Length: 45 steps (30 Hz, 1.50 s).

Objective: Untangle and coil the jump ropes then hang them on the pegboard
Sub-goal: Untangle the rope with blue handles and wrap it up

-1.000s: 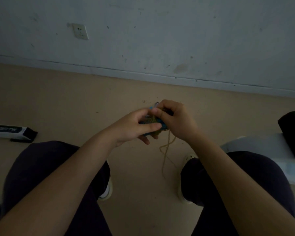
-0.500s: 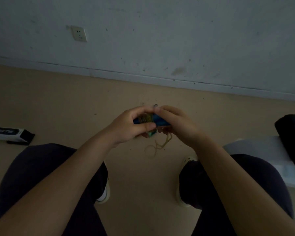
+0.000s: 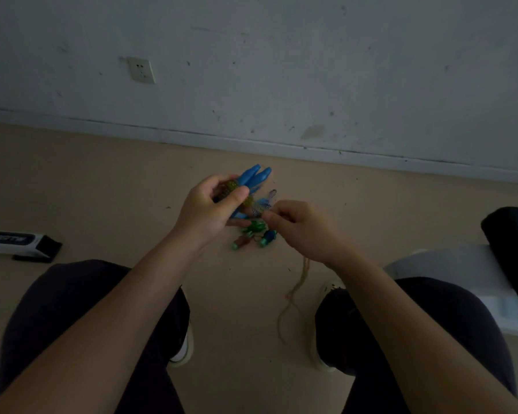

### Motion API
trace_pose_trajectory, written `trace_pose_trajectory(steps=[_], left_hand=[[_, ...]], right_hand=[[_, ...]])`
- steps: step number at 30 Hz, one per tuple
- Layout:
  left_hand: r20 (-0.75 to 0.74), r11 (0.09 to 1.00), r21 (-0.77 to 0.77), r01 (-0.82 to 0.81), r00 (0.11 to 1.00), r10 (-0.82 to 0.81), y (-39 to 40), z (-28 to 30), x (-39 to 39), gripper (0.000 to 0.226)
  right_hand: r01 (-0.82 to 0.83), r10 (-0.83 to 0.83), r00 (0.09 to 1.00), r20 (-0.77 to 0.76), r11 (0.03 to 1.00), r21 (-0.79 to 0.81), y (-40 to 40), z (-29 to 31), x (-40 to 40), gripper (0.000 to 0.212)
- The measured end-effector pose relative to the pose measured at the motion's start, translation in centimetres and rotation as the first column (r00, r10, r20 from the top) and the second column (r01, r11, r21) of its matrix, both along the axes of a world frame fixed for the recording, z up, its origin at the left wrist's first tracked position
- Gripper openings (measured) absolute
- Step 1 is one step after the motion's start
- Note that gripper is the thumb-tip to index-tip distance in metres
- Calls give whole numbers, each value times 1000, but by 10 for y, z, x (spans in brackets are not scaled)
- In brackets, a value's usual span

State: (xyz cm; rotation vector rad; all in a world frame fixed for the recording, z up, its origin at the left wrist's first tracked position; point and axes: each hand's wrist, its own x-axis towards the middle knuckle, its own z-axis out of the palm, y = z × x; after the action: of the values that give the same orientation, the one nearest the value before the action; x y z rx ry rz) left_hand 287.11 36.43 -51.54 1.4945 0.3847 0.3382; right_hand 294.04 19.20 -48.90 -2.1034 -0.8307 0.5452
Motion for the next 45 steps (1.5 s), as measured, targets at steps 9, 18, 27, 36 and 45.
trace_pose_trajectory(steps=[9, 18, 27, 36, 45], left_hand=[[-283, 932, 91, 351, 906, -313, 8, -2, -1, 34], [-368, 770, 92, 632, 740, -563, 4, 6, -9, 32], [-283, 836, 178, 518, 841, -461, -4, 1, -11, 28], [-117, 944, 205, 257, 964, -238, -6, 4, -10, 30], [-147, 974, 224, 39, 989, -6, 1, -2, -7, 25]], right_hand=[[-95, 77, 934, 350, 995, 34, -9, 0, 9, 14], [-95, 67, 959, 276, 992, 87, -8, -9, 9, 28], [2, -18, 997, 70, 974, 228, -2, -13, 12, 44], [39, 39, 937, -348, 976, 214, -9, -9, 11, 38], [-58, 55, 980, -189, 998, -10, -1, -8, -1, 17]])
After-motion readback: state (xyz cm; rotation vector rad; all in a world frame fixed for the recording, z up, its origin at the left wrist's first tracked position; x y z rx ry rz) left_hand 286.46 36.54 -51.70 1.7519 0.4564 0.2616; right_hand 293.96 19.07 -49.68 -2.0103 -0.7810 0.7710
